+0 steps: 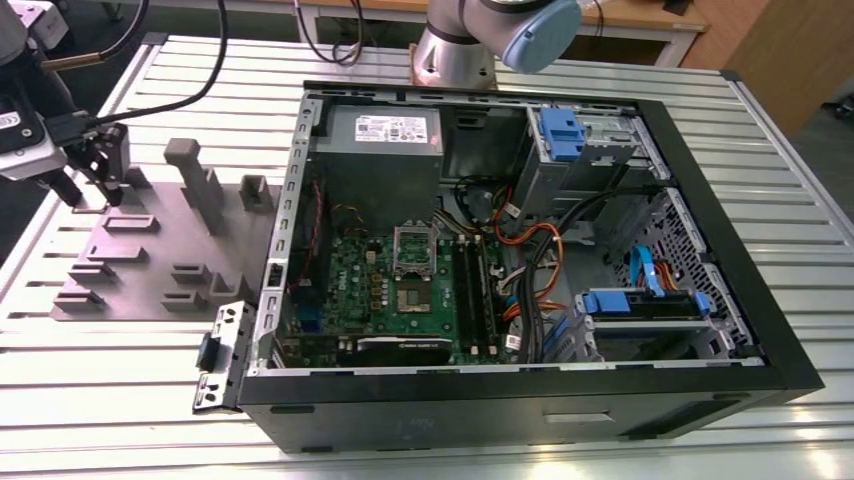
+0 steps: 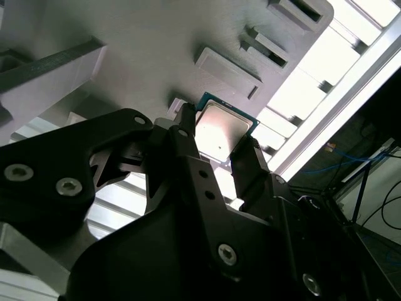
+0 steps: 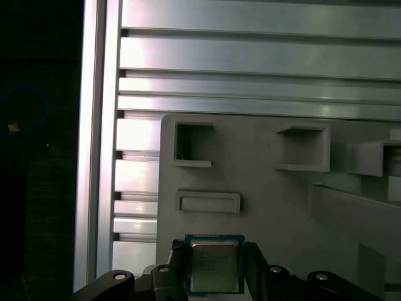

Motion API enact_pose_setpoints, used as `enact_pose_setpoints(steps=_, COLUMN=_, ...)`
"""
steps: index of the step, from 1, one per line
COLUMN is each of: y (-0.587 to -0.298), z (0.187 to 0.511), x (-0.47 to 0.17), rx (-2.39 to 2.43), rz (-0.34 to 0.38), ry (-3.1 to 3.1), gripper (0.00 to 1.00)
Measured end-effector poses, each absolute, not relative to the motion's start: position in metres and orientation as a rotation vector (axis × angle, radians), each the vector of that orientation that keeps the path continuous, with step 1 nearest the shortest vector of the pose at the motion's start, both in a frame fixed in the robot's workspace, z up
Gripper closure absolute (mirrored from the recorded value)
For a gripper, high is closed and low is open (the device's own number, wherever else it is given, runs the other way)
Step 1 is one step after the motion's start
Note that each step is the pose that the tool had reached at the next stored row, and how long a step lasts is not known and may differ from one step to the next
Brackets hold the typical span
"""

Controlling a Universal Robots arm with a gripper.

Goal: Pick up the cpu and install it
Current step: 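Pick up the cpu and move it towards the insertion slot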

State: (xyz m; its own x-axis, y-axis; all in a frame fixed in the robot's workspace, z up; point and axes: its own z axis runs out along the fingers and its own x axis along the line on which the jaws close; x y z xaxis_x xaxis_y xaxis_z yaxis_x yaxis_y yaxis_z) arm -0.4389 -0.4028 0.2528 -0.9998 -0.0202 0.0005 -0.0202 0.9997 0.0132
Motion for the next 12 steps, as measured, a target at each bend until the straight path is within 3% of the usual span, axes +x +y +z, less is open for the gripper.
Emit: enact_pose_setpoints(steps=12, y=-0.4028, z=0.2564, x=-0.4389, rx=0.032, rz=-0.021, ry=-3.141, gripper=0.53)
